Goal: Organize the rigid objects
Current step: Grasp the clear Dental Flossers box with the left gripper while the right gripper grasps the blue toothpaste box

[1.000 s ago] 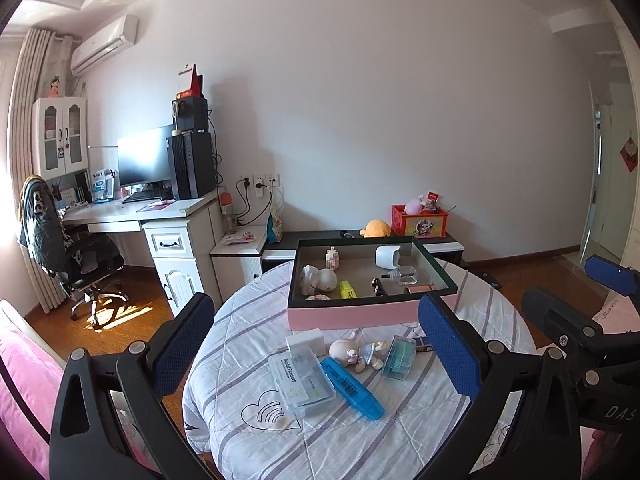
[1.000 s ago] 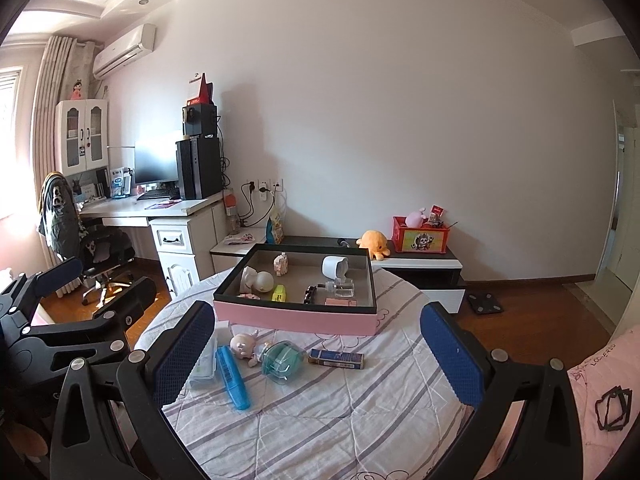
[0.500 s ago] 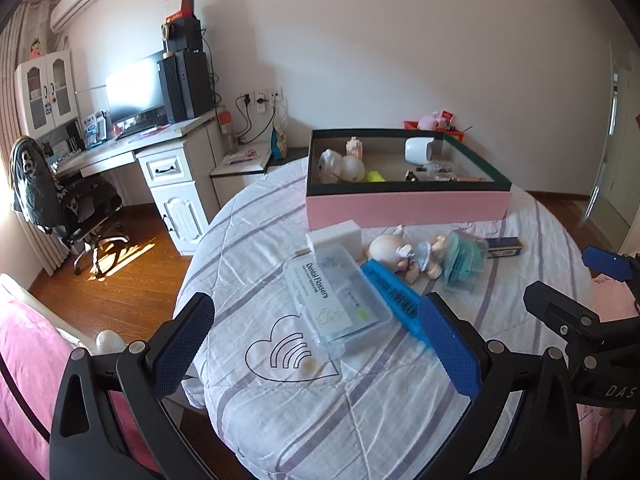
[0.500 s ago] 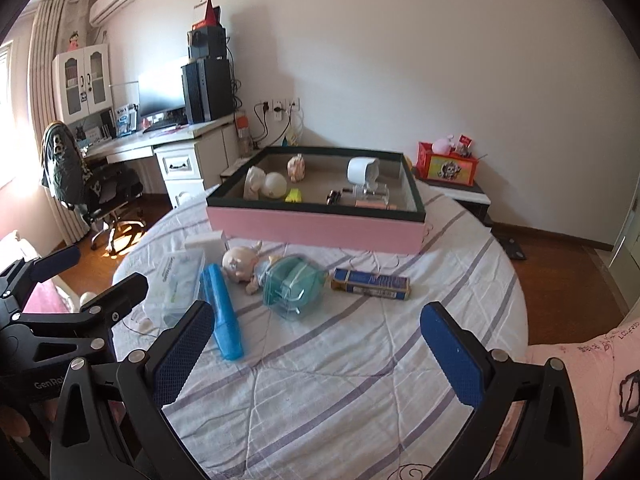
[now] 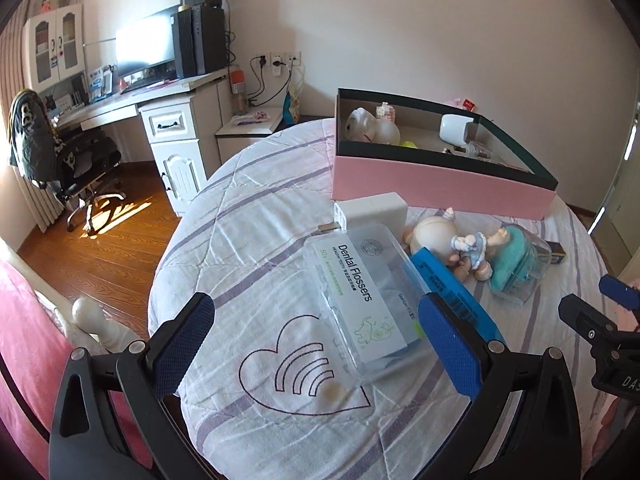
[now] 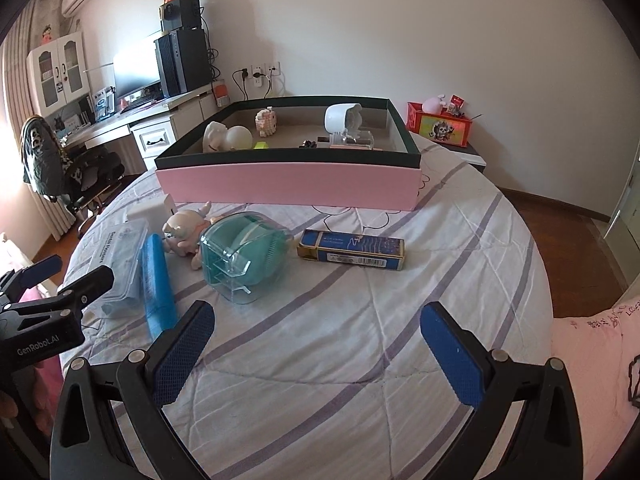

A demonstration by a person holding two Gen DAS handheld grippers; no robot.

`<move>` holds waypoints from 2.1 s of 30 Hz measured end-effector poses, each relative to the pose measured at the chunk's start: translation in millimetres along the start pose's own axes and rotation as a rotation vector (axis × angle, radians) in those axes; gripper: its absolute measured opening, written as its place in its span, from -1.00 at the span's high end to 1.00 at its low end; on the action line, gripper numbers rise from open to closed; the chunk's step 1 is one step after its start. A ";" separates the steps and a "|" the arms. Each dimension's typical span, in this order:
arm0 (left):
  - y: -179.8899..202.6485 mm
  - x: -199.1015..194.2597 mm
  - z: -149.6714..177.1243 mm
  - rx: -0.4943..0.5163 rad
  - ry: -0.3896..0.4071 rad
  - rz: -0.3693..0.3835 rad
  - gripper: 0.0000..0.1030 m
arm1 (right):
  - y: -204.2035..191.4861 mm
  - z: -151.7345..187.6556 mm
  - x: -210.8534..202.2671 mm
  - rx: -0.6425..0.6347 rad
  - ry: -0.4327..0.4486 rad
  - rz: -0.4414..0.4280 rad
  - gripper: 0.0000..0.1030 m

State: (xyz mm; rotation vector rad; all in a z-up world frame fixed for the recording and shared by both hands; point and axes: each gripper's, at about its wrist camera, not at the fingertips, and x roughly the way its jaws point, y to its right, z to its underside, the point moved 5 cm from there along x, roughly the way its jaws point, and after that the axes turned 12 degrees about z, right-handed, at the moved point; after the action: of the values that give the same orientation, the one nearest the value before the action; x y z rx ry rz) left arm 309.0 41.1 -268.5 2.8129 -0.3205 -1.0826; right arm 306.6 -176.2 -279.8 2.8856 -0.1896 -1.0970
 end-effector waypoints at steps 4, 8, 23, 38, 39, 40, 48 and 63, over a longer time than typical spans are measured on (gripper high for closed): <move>12.2 3.3 2.4 0.028 -0.035 0.054 -1.00 | 4.0 -1.4 9.3 0.009 -0.014 0.005 -1.00; 26.9 13.0 8.3 0.079 -0.063 0.024 -1.00 | 6.9 -2.0 15.8 0.019 -0.027 0.003 -1.00; -7.4 35.5 10.1 0.006 -0.088 -0.054 -0.77 | 9.6 -11.7 43.8 0.017 -0.054 0.022 -1.00; 9.9 35.7 3.3 0.086 -0.043 -0.021 -0.20 | 13.3 -34.6 90.8 -0.003 -0.172 0.058 -1.00; 11.6 34.1 2.9 0.086 -0.041 -0.014 -0.20 | 13.4 -35.2 90.9 -0.003 -0.168 0.046 -0.98; 13.7 32.6 2.5 0.089 -0.042 -0.004 -0.20 | 12.7 -35.9 90.9 -0.006 -0.164 0.031 -0.94; 26.2 20.5 2.5 0.105 -0.037 0.035 -0.20 | 8.9 -30.7 77.2 -0.077 -0.123 -0.016 -0.29; 62.0 -29.0 -15.7 0.160 0.072 0.098 -0.20 | 13.2 -31.3 -0.5 0.002 0.057 -0.090 -0.29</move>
State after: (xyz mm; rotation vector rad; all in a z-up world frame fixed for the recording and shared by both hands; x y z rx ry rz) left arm 288.9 -11.8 -227.0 2.9303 -0.5546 -0.9739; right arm 325.7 -189.2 -254.9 2.9490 -0.0598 -1.0263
